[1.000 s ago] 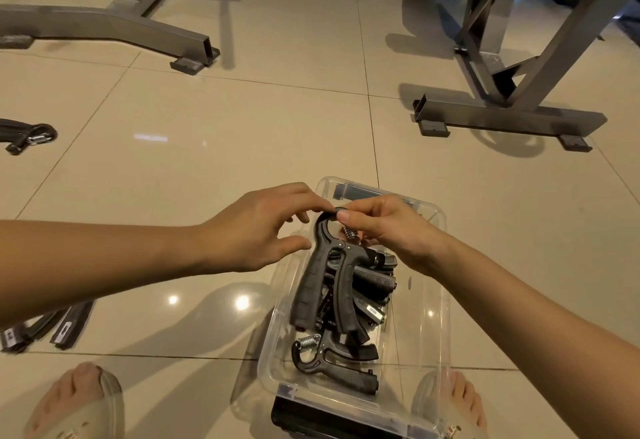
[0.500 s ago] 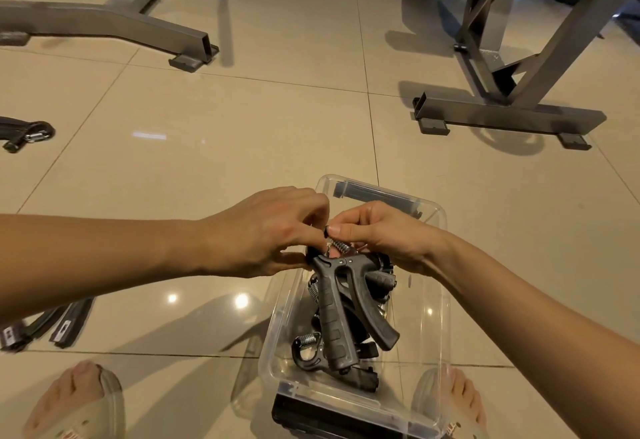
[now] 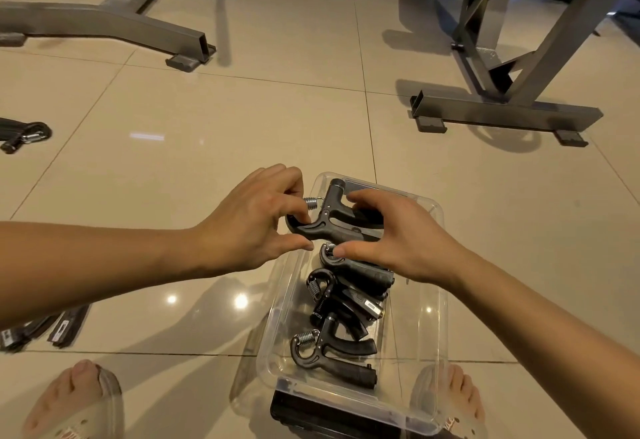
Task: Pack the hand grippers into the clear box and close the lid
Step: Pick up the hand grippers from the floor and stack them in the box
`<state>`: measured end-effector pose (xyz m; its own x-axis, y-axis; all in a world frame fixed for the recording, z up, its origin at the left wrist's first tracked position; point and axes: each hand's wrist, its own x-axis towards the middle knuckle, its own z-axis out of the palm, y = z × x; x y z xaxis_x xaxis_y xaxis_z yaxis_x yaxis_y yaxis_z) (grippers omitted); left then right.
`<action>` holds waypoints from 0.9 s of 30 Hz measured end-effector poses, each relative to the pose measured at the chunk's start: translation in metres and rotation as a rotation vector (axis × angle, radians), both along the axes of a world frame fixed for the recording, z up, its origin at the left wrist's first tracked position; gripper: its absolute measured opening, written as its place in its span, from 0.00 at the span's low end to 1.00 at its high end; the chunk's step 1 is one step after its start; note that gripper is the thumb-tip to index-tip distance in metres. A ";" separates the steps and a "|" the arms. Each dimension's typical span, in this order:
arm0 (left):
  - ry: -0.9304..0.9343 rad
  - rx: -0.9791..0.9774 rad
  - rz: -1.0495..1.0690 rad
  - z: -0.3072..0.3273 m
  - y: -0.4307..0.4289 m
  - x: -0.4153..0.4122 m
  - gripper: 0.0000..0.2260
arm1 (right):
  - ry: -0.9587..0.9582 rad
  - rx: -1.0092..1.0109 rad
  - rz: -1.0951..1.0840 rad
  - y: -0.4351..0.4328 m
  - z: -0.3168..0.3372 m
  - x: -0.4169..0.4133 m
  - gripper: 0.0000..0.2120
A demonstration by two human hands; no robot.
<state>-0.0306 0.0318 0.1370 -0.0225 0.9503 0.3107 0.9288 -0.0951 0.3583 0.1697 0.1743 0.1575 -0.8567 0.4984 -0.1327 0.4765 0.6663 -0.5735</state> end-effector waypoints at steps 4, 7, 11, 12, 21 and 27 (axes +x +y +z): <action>-0.016 -0.009 -0.005 -0.002 0.001 0.004 0.14 | -0.023 0.170 0.035 -0.008 0.003 0.005 0.35; -0.089 -0.060 -0.021 -0.006 -0.001 0.008 0.13 | -0.034 0.126 0.015 -0.012 0.000 0.009 0.31; -0.166 -0.153 -0.040 -0.013 -0.011 0.013 0.11 | -0.079 0.080 -0.038 -0.021 -0.015 0.018 0.30; -0.184 -0.184 -0.033 -0.017 -0.016 0.012 0.13 | -0.107 0.070 -0.044 -0.024 -0.021 0.021 0.29; 0.034 -0.584 -0.139 -0.046 -0.035 -0.012 0.50 | -0.401 -0.060 -0.024 -0.054 -0.086 0.036 0.32; 0.034 -0.598 -0.152 -0.048 -0.036 -0.012 0.52 | -0.510 -0.045 0.058 -0.075 -0.116 0.039 0.30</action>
<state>-0.0425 -0.0037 0.0886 0.1270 0.9520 -0.2784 0.9326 -0.0190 0.3605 0.2086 0.0993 0.0417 -0.7037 0.4360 -0.5610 0.6659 0.6802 -0.3066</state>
